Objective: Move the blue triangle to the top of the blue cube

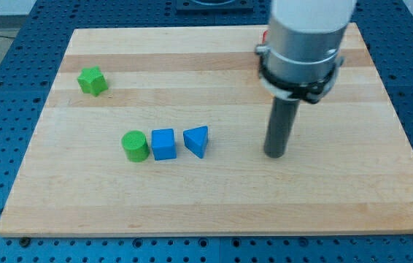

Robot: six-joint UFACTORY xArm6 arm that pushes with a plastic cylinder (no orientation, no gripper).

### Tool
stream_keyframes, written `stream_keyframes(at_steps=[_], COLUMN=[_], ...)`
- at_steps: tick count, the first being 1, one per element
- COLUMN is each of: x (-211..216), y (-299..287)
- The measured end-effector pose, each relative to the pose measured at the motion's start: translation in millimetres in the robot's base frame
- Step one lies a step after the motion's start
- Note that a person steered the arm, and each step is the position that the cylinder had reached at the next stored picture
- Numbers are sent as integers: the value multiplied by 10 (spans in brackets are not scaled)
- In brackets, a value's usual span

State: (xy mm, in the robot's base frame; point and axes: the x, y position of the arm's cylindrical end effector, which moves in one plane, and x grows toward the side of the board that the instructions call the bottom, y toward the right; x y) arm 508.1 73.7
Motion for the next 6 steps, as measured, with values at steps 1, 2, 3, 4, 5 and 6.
stream_keyframes(at_steps=[1, 2, 3, 4, 5, 6], x=[0, -44, -190, -365, -644, -815], y=[-472, -863, -1175, -1500, -1784, -1709])
